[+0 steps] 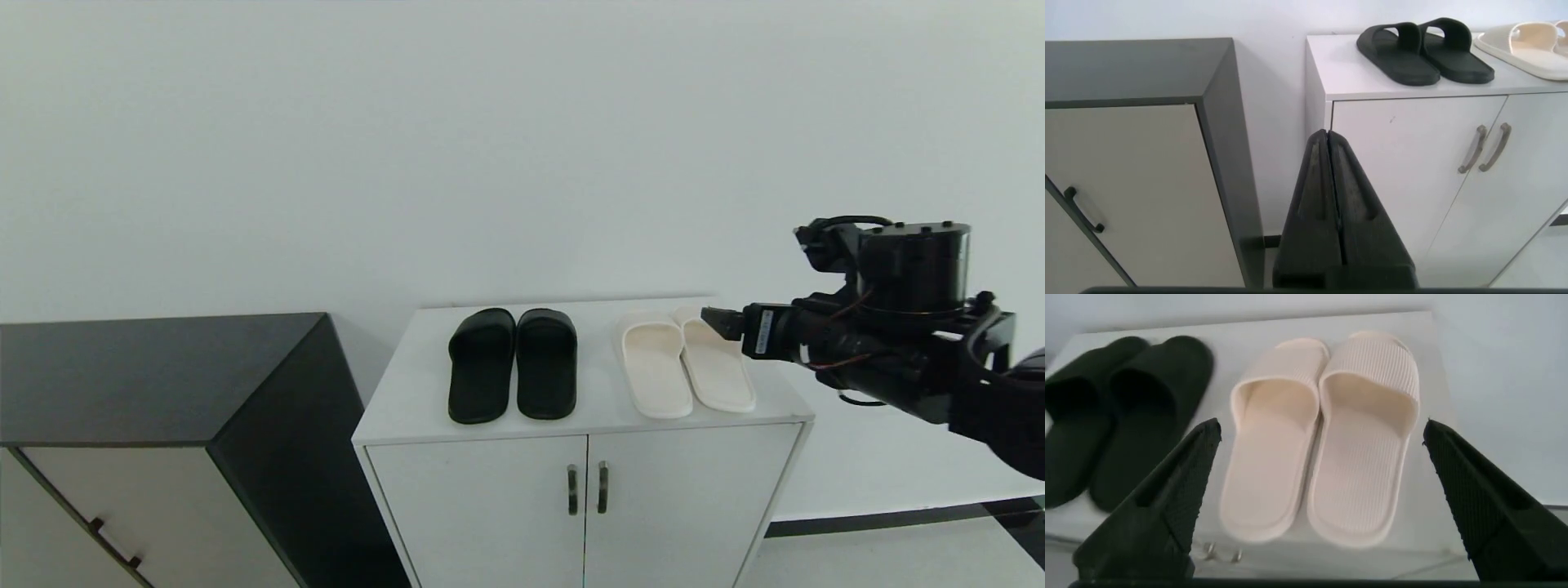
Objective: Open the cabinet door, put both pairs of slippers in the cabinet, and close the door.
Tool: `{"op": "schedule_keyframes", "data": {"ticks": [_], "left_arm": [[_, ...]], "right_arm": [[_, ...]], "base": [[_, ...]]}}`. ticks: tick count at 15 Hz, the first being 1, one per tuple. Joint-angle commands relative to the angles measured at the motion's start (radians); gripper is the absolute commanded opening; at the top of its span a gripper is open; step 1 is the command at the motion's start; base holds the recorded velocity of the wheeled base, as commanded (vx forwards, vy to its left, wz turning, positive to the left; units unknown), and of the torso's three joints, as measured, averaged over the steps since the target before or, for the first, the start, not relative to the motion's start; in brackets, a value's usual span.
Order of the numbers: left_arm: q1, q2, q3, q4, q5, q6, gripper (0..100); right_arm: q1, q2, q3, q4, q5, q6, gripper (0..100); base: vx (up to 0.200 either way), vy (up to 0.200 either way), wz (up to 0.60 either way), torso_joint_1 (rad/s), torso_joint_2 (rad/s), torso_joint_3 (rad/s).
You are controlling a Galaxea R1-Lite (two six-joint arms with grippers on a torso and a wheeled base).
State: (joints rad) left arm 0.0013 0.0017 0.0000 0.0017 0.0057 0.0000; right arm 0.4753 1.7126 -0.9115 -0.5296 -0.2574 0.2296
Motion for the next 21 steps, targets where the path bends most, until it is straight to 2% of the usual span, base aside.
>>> {"op": "schedule_keyframes", "data": {"ticks": [1,9,12,17,21], "left_arm": [[0.000,0.000,0.000,0.000,0.000,0.000,0],[0.000,0.000,0.000,0.000,0.000,0.000,0],[0.000,0.000,0.000,0.000,0.000,0.000,0],[0.000,0.000,0.000,0.000,0.002,-0.002,0],[0.000,0.000,0.000,0.000,0.002,-0.002,0]], "right_arm": [[-0.001,0.168,-0.079,-0.040,-0.025,-0.010,100],[-0.006,0.426,-0.293,-0.041,-0.029,-0.026,100],[-0.009,0.504,-0.351,-0.047,-0.082,-0.055,100],[-0.047,0.607,-0.518,-0.041,-0.088,-0.082,100],[-0.061,0.628,-0.573,-0.006,-0.088,-0.082,100]], "base": [[0.000,0.000,0.00,0.000,0.00,0.000],[0.000,0.000,0.00,0.000,0.00,0.000],[0.000,0.000,0.00,0.000,0.00,0.000],[0.000,0.000,0.00,0.000,0.00,0.000],[0.000,0.000,0.00,0.000,0.00,0.000]]}}
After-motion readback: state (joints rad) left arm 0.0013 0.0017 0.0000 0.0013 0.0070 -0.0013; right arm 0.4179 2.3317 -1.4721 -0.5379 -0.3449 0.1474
